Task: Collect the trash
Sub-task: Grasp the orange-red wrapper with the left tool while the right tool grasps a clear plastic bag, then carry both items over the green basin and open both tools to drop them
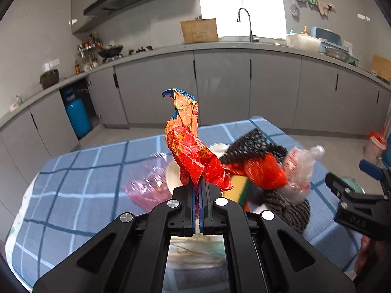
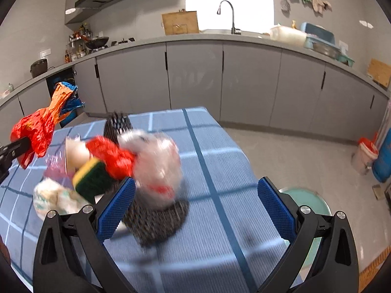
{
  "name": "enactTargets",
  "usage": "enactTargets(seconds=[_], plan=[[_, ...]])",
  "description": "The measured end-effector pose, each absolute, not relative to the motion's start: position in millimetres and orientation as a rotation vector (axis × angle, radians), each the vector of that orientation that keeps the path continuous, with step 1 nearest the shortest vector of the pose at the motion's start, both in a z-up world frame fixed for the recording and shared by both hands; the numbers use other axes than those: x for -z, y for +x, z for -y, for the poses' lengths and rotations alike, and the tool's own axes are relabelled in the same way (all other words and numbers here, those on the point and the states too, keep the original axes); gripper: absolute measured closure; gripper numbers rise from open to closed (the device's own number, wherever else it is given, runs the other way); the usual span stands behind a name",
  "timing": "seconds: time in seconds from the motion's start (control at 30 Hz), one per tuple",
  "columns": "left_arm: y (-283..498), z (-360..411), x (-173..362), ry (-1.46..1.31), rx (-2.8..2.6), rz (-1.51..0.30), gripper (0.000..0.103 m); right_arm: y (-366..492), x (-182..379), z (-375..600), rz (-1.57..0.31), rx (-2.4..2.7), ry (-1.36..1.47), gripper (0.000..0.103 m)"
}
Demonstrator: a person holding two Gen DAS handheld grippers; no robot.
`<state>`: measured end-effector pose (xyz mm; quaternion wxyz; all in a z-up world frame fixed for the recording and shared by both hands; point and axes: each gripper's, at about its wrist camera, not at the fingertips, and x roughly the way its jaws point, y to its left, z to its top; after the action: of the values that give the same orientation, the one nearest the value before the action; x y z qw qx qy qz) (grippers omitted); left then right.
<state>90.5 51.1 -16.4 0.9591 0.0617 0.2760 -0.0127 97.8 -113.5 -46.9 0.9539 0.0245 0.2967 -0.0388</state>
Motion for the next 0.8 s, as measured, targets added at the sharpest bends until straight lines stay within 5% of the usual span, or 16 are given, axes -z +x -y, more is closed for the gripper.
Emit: enactTargets(seconds=[0.27, 0.33, 0.47, 0.57, 0.8], plan=[[99, -62, 24, 0.133, 0.007, -0.572, 0.1, 137, 51, 102, -0.609, 0.015, 0.074, 0.008], [99, -63, 25, 0.14, 0.009, -0.574, 0.1, 146, 59, 103, -0.649, -0.021, 0.095, 0.017], [99, -61, 26, 0.15, 0.007, -0.569, 0.1, 156, 73, 104, -0.715, -0.056, 0.107, 0.071], [99, -56, 25, 0.159, 0.015, -0.564, 0.1, 149, 68, 104, -0.686, -0.081, 0.105, 0.084], [97, -32, 16, 0.188, 0.055, -0.531, 0.1, 125, 35, 127, -0.581, -0.069, 0.141, 0.087]])
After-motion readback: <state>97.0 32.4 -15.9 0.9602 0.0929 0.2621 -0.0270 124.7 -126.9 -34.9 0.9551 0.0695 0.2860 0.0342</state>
